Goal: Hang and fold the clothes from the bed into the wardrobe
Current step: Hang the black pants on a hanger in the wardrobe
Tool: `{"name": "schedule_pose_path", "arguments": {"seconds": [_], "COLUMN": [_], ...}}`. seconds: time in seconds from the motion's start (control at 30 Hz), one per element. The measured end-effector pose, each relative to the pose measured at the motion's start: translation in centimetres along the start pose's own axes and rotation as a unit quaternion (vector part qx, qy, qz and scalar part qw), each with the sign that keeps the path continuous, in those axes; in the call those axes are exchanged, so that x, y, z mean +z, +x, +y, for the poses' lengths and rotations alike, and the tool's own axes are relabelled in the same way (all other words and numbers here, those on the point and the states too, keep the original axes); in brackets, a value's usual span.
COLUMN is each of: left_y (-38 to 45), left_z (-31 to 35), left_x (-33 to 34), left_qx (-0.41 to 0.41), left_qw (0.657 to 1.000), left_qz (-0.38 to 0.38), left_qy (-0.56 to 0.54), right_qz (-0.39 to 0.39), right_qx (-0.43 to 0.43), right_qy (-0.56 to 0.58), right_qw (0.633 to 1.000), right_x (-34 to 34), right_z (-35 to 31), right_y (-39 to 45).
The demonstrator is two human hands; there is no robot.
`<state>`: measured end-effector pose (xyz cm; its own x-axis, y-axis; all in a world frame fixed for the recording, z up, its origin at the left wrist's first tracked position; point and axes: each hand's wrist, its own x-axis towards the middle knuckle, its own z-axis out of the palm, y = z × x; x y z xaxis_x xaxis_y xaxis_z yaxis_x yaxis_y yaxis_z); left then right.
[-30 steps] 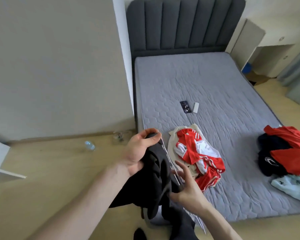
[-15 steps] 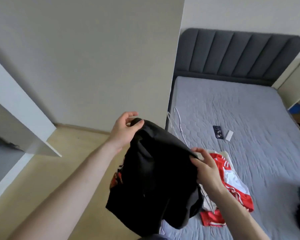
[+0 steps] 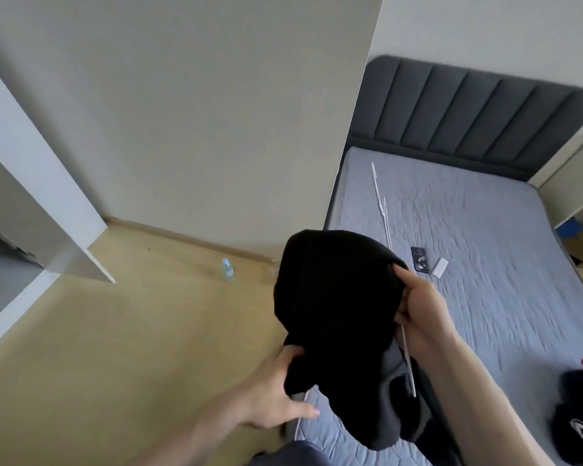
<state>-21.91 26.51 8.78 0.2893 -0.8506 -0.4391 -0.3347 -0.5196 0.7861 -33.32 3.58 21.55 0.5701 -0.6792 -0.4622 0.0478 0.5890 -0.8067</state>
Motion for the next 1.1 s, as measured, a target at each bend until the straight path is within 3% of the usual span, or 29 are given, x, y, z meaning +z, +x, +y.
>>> {"name": "schedule_pose_path", "arguments": {"seconds": [0.13,0.27,0.33,0.47,0.57,0.77,0.93,1.1], "left_y": [2.3,3.1,2.7,1.1,-0.1,-0.4,-0.2,-0.6], "left_z": [0.4,2.3,3.7,7.7,11.3,15.8,18.1,19.7], "left_x": [-0.9,-4.4,-7.1,-13.0,-15.7,-18.1,-18.2,-19.3], "left_qx": [0.003,0.052,0.081,0.146,0.134,0.014,-0.018,-0.021], "left_qw": [0.987,0.982,0.972,0.927,0.889,0.865,0.867,0.840], "left_qz": [0.125,0.172,0.196,0.252,0.284,0.230,0.224,0.238], "left_qy": [-0.105,-0.064,-0.098,-0.235,-0.332,-0.446,-0.446,-0.487], "right_qz": [-0.017,0.000,0.030,0.098,0.118,0.078,-0.015,-0.081], "right_qx": [0.001,-0.022,-0.042,-0.084,-0.053,-0.054,-0.069,-0.071], "right_qy": [0.026,0.019,-0.005,-0.073,-0.100,-0.176,-0.281,-0.362], "right_qw": [1.000,1.000,0.999,0.989,0.986,0.980,0.957,0.926], "right_x": [0.5,-0.2,-1.1,-3.8,-5.1,-3.8,-0.1,3.1], "right_z": [-0.4,-0.9,-1.2,-0.9,0.9,6.2,11.5,15.9], "right_y": [-0.9,-1.5,-1.6,-1.1,-0.6,-1.3,-4.2,-3.8]}}
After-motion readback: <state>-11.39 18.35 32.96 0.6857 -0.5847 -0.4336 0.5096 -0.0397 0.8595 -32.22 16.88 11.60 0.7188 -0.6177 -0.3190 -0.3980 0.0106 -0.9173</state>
